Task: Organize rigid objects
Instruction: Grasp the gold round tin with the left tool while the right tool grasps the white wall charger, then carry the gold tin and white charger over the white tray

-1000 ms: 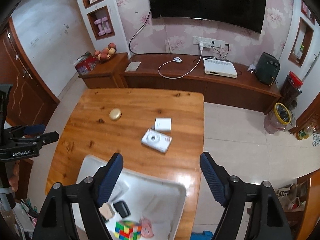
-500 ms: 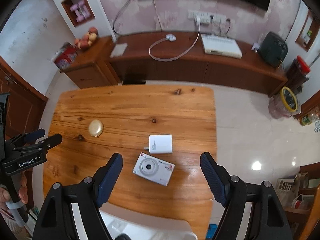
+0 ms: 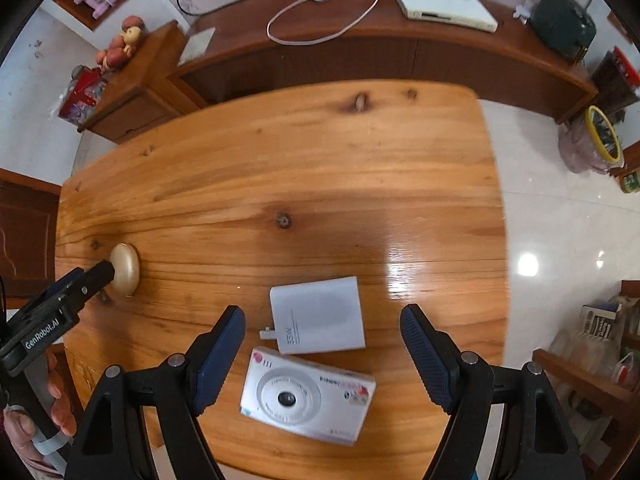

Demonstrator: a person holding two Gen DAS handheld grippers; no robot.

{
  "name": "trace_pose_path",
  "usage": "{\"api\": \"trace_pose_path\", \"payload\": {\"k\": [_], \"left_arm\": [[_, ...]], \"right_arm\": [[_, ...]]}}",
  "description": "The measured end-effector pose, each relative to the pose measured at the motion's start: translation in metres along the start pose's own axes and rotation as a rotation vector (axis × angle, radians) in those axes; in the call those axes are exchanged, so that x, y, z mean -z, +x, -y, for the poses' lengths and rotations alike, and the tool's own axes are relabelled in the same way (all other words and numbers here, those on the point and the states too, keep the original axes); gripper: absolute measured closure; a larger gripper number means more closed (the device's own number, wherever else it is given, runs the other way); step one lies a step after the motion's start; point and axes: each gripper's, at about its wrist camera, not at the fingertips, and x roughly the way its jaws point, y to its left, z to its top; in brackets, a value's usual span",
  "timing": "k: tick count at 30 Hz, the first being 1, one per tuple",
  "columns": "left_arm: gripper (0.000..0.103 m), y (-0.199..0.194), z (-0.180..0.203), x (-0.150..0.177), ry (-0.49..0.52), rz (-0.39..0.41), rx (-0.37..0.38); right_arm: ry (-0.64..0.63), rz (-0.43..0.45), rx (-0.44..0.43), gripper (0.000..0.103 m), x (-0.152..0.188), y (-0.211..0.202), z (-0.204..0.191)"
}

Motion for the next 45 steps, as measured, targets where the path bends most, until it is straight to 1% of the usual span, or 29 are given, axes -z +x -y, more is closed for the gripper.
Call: {"api": "trace_pose_path", "payload": {"k": [4, 9, 13, 17, 22, 24, 25, 28, 30, 33, 34, 39, 45], "left_arm": [[0.021, 0.01, -0.002, 0.0, -0.03, 0.001, -0.015], [0.021, 0.018, -0.004, 0.003, -0.048, -0.009, -0.026], [0.021, 0.022, -0.005, 0.002, -0.054, -0.013, -0.039], [0.021, 0.024, -0.006, 0.002, -0.056, -0.006, -0.055], [0.022, 0.027, -0.003, 0.002, -0.046, 0.003, -0.072], [0.026, 0.028, -0.001, 0.004, -0.031, 0.004, -0.097], [0.03, 0.029, 0.0, 0.004, -0.022, 0.005, -0.113], [0.044, 0.025, 0.002, 0.005, -0.004, 0.018, -0.118], [0.044, 0.026, 0.001, 0.006, -0.004, 0.006, -0.112], [0.045, 0.024, 0.0, 0.01, 0.004, 0.015, -0.11], [0.045, 0.023, -0.002, 0.01, 0.003, 0.016, -0.107], [0.045, -0.002, 0.002, 0.017, 0.021, 0.066, -0.091], [0.045, -0.059, 0.01, 0.031, 0.089, 0.148, -0.05]], "right_arm": [[-0.01, -0.027, -0.001, 0.023, -0.002, 0.016, -0.002], [-0.004, -0.043, -0.002, 0.023, -0.004, 0.026, -0.001], [-0.023, -0.059, 0.011, 0.023, -0.003, 0.03, -0.001], [-0.027, -0.074, 0.043, 0.023, -0.001, 0.034, -0.001], [-0.044, -0.086, 0.104, 0.035, 0.0, 0.036, -0.002], [-0.056, -0.087, 0.124, 0.043, 0.001, 0.037, -0.004], [-0.057, -0.085, 0.124, 0.047, 0.001, 0.036, -0.005], [-0.044, -0.085, 0.128, 0.047, 0.004, 0.035, -0.002], [-0.037, -0.076, 0.129, 0.047, 0.006, 0.034, -0.001], [-0.028, -0.069, 0.132, 0.047, 0.008, 0.036, -0.007], [-0.027, -0.068, 0.131, 0.047, 0.011, 0.037, -0.004], [-0.014, -0.043, 0.111, 0.047, 0.02, 0.023, -0.002], [-0.009, 0.024, 0.075, 0.047, 0.035, -0.016, 0.0]]}}
